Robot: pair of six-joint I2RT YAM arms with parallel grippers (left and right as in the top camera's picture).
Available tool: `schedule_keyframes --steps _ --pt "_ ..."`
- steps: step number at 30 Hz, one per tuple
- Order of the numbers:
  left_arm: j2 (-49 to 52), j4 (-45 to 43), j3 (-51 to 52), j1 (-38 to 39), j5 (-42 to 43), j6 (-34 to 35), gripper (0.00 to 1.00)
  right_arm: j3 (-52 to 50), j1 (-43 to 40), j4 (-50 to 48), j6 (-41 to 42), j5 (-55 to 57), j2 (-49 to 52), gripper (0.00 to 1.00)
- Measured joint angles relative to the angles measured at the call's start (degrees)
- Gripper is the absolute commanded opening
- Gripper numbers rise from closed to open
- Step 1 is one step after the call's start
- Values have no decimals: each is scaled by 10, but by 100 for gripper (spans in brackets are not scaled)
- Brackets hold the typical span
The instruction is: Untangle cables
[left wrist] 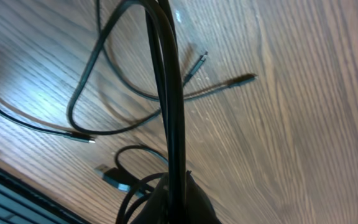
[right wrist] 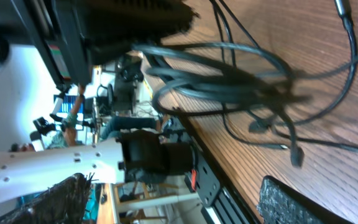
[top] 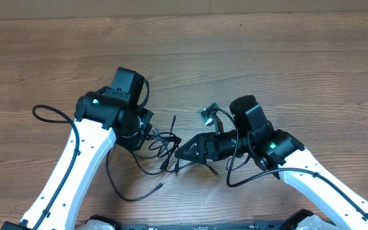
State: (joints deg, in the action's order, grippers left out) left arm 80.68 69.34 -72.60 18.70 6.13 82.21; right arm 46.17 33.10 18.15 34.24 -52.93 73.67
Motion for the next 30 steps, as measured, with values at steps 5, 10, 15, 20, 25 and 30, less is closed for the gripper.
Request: schedule_keyframes --steps 5,10,15,20,25,30 --pt "0 -23 0 24 0 15 4 0 0 -30 79 39 0 86" --pt "0 -29 0 30 10 19 4 0 0 -36 174 92 0 86" --pt "0 -38 0 30 31 19 4 0 0 -77 233 118 0 85" --pt "0 -43 0 31 40 19 4 0 0 -92 266 132 0 86" --pt "0 -54 0 37 44 19 4 0 0 -91 282 144 0 86" --pt "0 -71 0 38 44 19 4 0 0 -92 287 144 0 86"
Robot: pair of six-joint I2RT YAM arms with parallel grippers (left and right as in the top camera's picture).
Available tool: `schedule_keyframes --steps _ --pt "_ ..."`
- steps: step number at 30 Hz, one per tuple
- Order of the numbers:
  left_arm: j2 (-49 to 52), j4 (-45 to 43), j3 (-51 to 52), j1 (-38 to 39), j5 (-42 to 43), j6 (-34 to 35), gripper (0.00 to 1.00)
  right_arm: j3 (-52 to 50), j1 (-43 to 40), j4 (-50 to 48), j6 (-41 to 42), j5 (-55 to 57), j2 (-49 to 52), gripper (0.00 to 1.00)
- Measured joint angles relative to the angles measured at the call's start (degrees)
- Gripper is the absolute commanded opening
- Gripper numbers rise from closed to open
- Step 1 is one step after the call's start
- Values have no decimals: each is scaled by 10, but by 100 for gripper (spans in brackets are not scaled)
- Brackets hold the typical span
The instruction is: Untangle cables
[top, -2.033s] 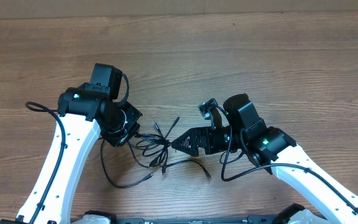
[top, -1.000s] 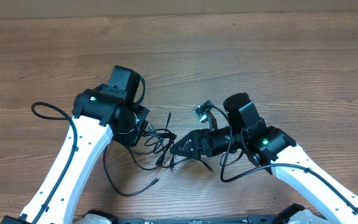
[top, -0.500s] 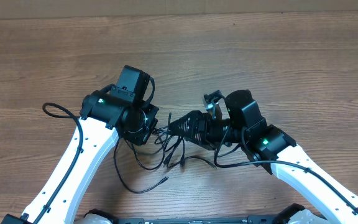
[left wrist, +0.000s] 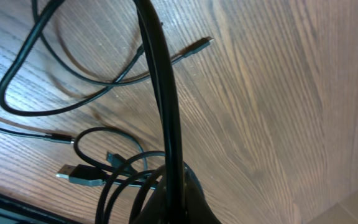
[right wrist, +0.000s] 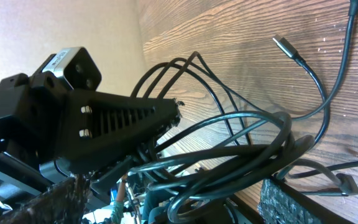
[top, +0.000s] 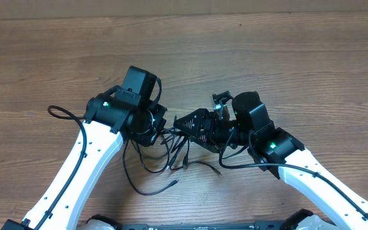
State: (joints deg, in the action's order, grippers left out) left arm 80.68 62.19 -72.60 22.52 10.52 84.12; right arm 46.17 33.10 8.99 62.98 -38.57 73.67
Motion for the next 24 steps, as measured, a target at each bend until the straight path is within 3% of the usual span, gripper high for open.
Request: schedule_keyframes --steps 14,19,24 --pt "0 -26 0 23 6 2 4 0 0 21 2 30 0 82" --pt "0 -29 0 23 6 13 4 0 0 22 2 33 0 70" --pt "0 -31 0 28 5 13 4 0 0 22 3 43 0 52"
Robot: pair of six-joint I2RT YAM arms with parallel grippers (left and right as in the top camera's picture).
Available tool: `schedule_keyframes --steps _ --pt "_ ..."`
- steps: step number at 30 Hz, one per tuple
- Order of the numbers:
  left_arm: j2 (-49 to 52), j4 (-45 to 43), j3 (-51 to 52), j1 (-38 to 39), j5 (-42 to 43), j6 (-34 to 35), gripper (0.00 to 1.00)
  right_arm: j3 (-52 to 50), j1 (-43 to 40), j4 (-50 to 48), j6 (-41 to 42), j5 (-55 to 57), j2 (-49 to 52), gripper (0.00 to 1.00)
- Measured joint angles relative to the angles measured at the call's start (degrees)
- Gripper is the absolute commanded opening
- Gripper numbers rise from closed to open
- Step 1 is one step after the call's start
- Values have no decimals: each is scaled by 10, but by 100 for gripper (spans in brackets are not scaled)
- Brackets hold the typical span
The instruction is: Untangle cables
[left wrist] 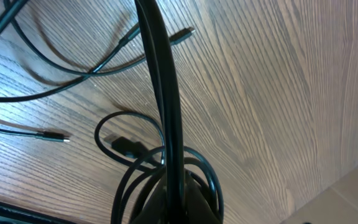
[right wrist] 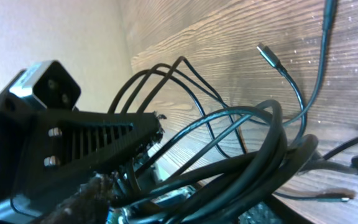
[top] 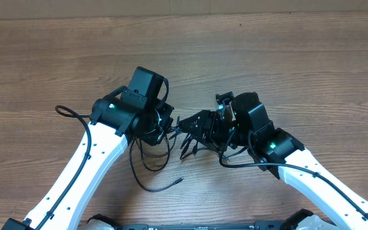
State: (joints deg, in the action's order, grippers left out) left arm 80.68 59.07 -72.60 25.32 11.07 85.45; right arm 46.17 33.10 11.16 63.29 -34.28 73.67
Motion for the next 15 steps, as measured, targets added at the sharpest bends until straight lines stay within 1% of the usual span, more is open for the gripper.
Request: schedule_keyframes --steps 1,3,7,8,15 --pt "0 0 0 1 0 0 4 0 0 0 0 1 0 50" --pt "0 0 0 2 -1 0 4 0 0 0 1 3 0 42" --pt "0 0 0 2 -2 0 4 0 0 0 2 8 0 34" --pt "0 0 0 2 -2 0 4 0 0 0 0 8 0 33" --pt "0 1 0 2 -4 1 4 0 0 -2 2 9 0 22"
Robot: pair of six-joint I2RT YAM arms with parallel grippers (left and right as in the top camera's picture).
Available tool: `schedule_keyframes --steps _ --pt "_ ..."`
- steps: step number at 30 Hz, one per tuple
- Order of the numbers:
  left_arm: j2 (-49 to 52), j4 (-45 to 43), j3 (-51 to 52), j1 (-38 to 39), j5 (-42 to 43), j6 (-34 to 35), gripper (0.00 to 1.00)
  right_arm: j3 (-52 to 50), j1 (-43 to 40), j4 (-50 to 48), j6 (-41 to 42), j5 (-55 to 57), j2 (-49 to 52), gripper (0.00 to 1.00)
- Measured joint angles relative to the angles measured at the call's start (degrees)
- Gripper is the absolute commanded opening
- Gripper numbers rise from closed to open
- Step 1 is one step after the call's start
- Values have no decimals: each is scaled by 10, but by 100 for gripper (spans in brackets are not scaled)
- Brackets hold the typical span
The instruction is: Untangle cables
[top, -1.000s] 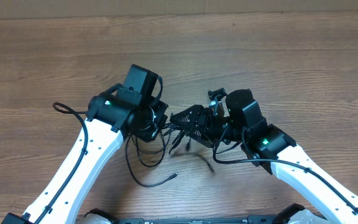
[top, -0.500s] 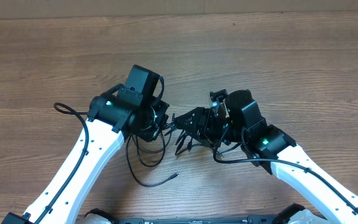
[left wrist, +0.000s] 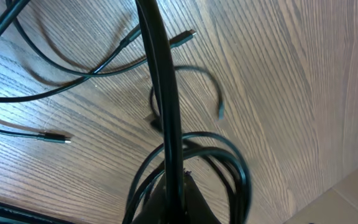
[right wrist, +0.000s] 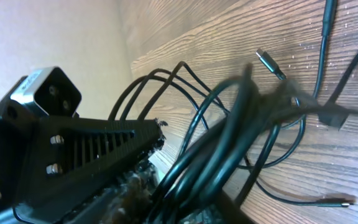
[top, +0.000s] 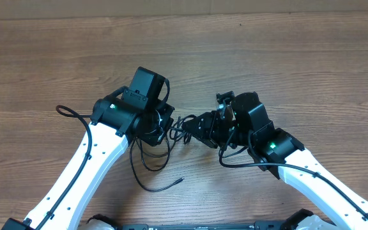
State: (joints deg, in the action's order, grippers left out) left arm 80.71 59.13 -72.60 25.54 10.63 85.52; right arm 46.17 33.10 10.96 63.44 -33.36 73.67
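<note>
A bundle of thin black cables (top: 179, 125) hangs between my two grippers at the table's middle. The left gripper (top: 165, 125) is shut on the cables; in its wrist view they run straight up from the jaws (left wrist: 174, 180), with loops spreading on both sides. Facing it, the right gripper (top: 193, 126) is shut on several strands of the same bundle (right wrist: 229, 137), right beside the left gripper's black fingers (right wrist: 92, 146). Loose ends with plugs (right wrist: 267, 60) lie on the wood.
A slack loop of cable (top: 147, 167) trails from the left gripper toward the near edge, ending in a loose tip (top: 180, 181). Another cable loop (top: 66, 112) pokes out left of the left arm. The wooden table (top: 299, 57) stretches around.
The right gripper's fingers have come together on the cable bundle. The loops below the left gripper have shifted and spread. Both arms stay about where they were.
At first the left gripper held the cables lower on the table, with the right gripper open beside the tangle. Later both were further up the table, the open right jaws around the bundle. They then stood closer together, and now the right gripper grips the bundle.
</note>
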Motion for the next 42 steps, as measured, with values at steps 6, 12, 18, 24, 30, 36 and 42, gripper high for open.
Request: schedule_keyframes --steps 6,12,18,24,30,36,42 --pt "0 0 0 0 -4 0 4 0 0 -2 -1 2 0 36" --pt "0 0 0 0 -7 1 4 0 0 2 -4 3 0 43" --pt "0 -5 0 0 -9 1 4 0 13 -35 -15 -5 0 46" --pt "0 -7 0 0 -10 1 4 0 42 -41 -20 5 0 40" --pt "0 -6 0 0 -9 1 4 0 45 -37 -20 23 0 39" --pt "0 0 0 0 -5 0 4 0 45 -27 -20 44 0 32" --pt "2 2 0 0 -6 0 4 1 45 -5 -19 57 0 25"
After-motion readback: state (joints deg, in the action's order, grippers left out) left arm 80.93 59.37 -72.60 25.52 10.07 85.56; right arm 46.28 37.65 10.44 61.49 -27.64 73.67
